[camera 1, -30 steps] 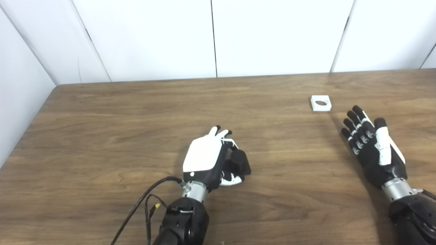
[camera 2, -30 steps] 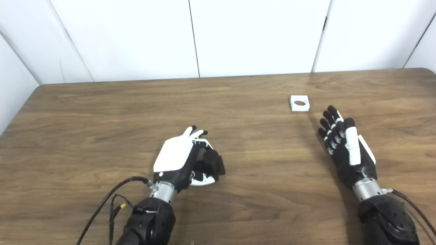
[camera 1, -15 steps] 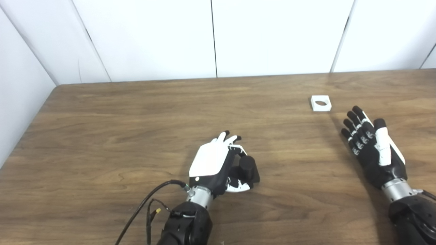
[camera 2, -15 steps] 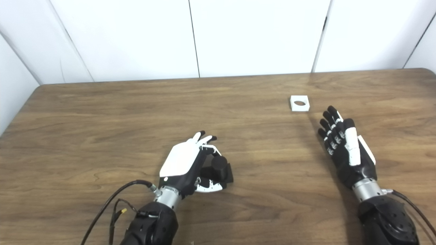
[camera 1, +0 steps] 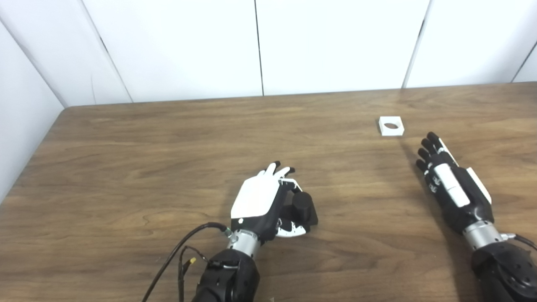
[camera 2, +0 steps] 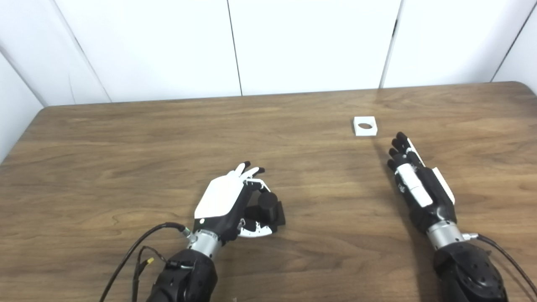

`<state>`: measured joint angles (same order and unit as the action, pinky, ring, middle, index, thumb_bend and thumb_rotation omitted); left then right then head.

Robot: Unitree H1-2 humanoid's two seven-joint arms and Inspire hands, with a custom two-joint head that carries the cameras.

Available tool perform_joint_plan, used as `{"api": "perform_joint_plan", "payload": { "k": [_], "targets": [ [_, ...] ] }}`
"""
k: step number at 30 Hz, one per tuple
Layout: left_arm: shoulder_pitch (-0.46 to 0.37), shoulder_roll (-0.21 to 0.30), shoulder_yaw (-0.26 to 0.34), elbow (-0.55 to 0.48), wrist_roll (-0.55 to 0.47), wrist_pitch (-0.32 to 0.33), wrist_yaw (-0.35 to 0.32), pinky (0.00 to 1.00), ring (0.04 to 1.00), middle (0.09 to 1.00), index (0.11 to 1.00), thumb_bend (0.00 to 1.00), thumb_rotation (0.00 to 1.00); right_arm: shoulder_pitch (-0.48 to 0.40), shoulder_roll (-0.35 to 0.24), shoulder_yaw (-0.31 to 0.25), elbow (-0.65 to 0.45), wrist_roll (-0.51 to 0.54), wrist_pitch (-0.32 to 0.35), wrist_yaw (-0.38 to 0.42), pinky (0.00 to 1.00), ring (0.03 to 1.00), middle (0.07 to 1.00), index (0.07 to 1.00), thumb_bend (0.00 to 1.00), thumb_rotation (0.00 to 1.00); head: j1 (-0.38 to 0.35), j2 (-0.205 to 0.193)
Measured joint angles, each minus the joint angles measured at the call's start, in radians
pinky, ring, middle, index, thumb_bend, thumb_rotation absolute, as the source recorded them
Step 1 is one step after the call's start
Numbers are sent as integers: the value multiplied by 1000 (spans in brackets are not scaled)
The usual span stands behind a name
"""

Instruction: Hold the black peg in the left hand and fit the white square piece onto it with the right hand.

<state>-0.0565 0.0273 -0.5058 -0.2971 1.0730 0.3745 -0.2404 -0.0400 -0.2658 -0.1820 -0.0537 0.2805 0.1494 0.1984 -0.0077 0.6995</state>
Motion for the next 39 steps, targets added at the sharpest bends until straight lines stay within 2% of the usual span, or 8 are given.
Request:
{"api": "perform_joint_plan", "payload": {
  "k": [4, 6, 10, 19, 31, 36, 39],
  "targets": [
    [2, 1, 0, -6, 4, 0, -4, 964, 1000, 918, 492, 523, 65, -27, -16, 18, -11, -62, 34, -30, 940, 978, 972, 961, 645, 398, -3, 2],
    [2, 0, -1, -7, 4, 0, -9, 967, 1000, 919, 492, 523, 65, -40, -33, 37, -14, -107, 42, -42, 957, 967, 955, 938, 654, 422, -5, 2],
    [3, 0, -1, -8, 5, 0, -8, 969, 1000, 918, 492, 523, 66, -60, -60, 85, -12, -231, 24, -68, 971, 954, 936, 893, 679, 422, -9, 3],
    [7, -2, -2, -9, 6, -1, -7, 967, 1000, 919, 492, 523, 66, -111, -92, 145, 16, -384, 22, -74, 965, 952, 925, 820, 748, 378, -29, -11],
    [17, -2, -2, -12, 6, -4, 0, 952, 1000, 916, 492, 523, 67, -175, -151, 203, 66, -537, 21, -74, 889, 939, 935, 833, 762, 359, -38, -15],
    [19, -3, -2, -12, 6, -4, 5, 960, 1000, 915, 491, 524, 64, -200, -185, 221, 68, -582, 23, -58, 939, 955, 940, 854, 754, 381, -43, -17],
    [21, -3, -1, -12, 5, -4, 7, 963, 1000, 916, 491, 524, 64, -222, -206, 227, 63, -591, 31, -40, 916, 951, 944, 863, 758, 385, -44, -18]
  ]
}}
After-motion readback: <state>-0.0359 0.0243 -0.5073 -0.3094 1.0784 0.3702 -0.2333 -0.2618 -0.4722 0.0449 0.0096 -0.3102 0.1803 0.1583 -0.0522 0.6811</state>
